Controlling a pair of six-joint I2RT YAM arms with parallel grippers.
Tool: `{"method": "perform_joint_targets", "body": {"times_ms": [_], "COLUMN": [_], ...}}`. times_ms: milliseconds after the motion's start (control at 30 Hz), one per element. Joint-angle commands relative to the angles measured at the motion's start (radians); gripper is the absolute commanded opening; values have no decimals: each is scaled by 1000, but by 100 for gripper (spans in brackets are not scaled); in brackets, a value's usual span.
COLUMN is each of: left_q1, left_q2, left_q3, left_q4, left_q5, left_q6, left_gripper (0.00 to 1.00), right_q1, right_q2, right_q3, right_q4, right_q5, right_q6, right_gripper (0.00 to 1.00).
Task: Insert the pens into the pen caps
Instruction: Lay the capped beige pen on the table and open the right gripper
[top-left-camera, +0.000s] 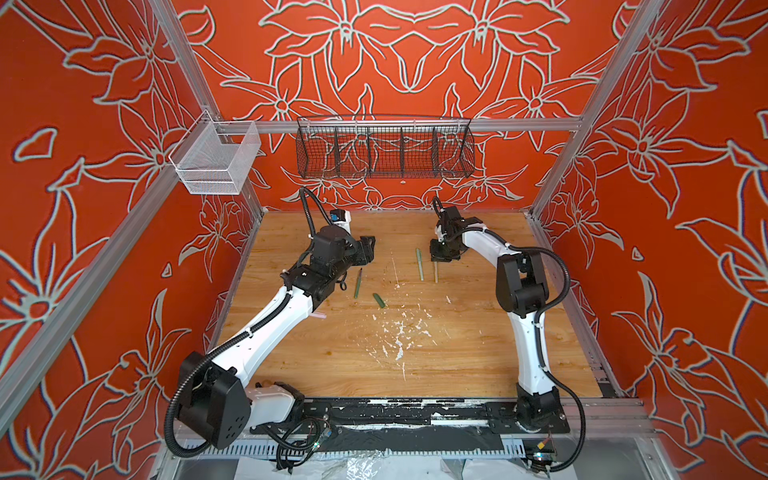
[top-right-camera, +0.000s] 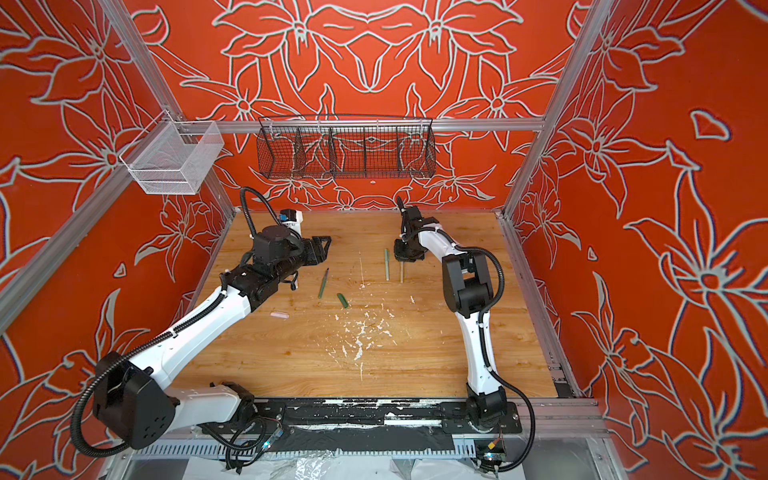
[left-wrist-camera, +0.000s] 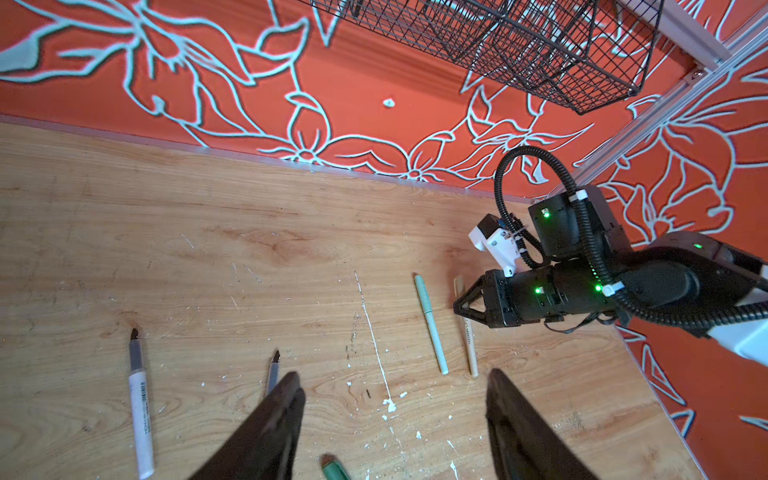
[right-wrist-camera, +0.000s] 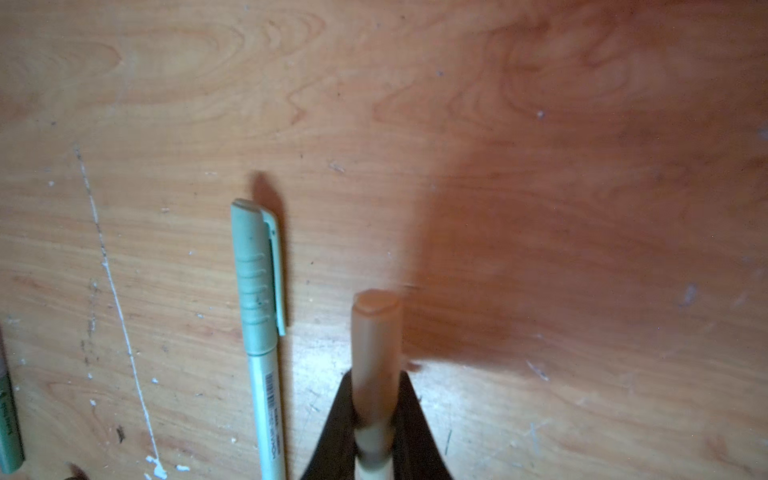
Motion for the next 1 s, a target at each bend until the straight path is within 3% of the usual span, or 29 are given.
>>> {"method": "perform_joint_targets", "body": {"times_ms": [0,567,800,967], "left_q1": [9,32,39,45], "left_q2": [8,17,29,58], "left_q3": [17,19,22,33], "left_q4": [12,2,-12,-44], "left_q5": [12,2,-34,-78], "left_q6": [-11,-19,-15,-23], "left_gripper": [66,67,69,69], "right_q1": [-7,-12,-12,-6], "right_q2": [62,36,-102,-245], "right_q3": [56,104,42,-97], "right_q4": [-90,-84,-56,18], "right_q5": [-6,-11,-18,-16], "right_q6": [-16,33,29,44], "right_gripper": [7,27,30,30]}}
